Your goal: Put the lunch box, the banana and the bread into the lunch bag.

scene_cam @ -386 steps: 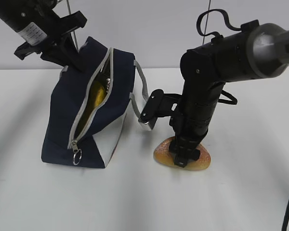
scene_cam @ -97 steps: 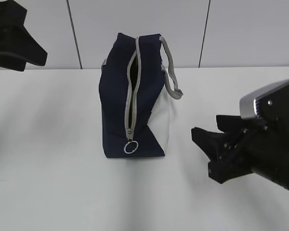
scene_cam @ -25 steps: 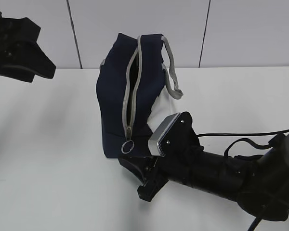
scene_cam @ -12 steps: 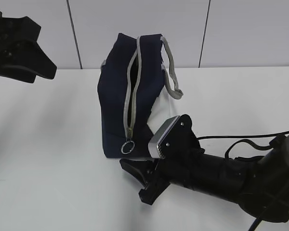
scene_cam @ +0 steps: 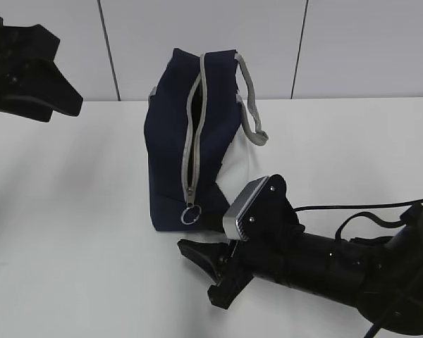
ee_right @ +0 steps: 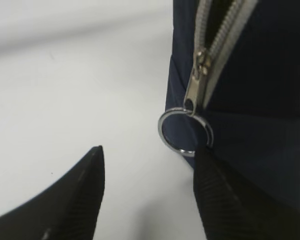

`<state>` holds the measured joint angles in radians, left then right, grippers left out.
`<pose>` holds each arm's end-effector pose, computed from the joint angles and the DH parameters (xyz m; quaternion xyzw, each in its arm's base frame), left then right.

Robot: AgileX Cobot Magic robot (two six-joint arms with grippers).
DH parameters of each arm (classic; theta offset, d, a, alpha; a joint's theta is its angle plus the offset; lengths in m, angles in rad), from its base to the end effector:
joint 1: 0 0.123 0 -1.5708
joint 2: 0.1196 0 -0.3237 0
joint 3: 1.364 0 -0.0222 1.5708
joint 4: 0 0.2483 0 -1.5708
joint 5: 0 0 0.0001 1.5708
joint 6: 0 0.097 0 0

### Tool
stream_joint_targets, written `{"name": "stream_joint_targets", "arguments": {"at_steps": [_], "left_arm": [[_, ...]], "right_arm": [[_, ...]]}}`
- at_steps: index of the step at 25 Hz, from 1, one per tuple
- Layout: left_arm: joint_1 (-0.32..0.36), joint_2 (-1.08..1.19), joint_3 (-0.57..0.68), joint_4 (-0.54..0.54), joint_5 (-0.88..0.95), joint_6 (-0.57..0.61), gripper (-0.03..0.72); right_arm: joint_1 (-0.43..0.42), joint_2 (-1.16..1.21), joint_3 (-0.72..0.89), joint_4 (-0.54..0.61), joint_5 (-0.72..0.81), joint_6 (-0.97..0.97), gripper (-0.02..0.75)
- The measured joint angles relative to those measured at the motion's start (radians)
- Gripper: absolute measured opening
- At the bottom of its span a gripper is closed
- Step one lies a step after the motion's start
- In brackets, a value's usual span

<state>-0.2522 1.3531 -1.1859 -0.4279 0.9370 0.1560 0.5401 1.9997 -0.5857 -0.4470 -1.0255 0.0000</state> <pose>0.2525 -0.0986 0.3719 0.1179 0.9355 -0.2116 0.2573 0.2689 0.2030 0.1328 -0.4070 0.7021 0.2356 0.5347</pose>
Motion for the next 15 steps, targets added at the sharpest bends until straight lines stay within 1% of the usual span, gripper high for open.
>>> {"name": "stream_joint_targets", "arguments": {"at_steps": [8, 15], "left_arm": [[0.0, 0.0, 0.0, 0.0, 0.0, 0.0, 0.35], [0.0, 0.0, 0.0, 0.0, 0.0, 0.0, 0.35]], "right_arm": [[0.0, 0.0, -0.017, 0.0, -0.012, 0.0, 0.42], [0.0, 0.0, -0.062, 0.003, 0.039, 0.008, 0.42]]}}
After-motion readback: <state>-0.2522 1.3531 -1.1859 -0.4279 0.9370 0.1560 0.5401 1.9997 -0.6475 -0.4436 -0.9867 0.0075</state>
